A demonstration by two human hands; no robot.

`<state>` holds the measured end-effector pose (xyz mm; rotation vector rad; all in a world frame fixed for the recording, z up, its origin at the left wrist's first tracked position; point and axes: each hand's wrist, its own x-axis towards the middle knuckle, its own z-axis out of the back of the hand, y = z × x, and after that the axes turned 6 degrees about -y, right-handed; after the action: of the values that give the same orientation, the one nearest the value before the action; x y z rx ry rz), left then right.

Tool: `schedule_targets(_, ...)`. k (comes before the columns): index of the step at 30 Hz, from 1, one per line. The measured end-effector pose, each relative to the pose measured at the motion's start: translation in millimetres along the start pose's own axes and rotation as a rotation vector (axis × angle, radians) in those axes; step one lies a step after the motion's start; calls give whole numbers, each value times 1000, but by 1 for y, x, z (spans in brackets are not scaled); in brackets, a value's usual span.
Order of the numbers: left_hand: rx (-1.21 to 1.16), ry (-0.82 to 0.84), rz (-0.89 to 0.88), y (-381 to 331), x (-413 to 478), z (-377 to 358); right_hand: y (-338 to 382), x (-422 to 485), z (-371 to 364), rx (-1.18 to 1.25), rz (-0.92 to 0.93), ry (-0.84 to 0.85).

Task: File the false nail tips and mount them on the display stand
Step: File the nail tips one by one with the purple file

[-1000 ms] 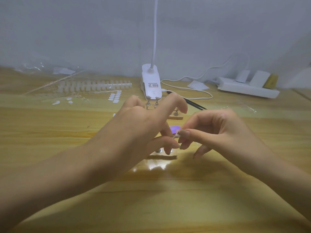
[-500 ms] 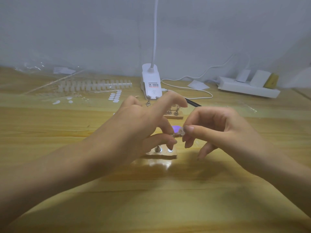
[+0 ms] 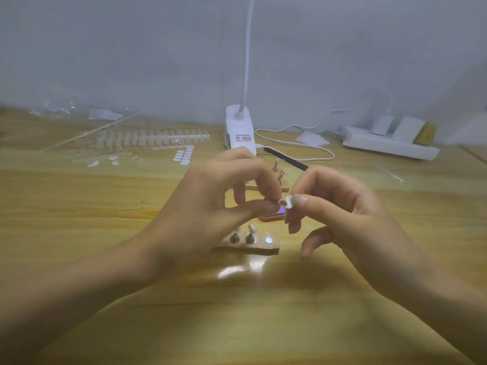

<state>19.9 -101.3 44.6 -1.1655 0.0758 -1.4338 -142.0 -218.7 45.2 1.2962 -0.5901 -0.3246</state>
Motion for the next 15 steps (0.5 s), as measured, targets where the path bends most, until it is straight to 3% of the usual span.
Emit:
schedule_targets(3,-20,-56,-53,-4,0,0,-1,4,-1,46,-73,4)
schedule_targets(6,-89,-139,-63,-4,5,5,9,31,-1,-62,-23,25)
schedule_targets(10,-279,-260,-41,5,11,17,22,111,-26,-527,103,92)
schedule_targets(15,-327,-295,-62,20,11,23,12,167,-68,-1057,216,214)
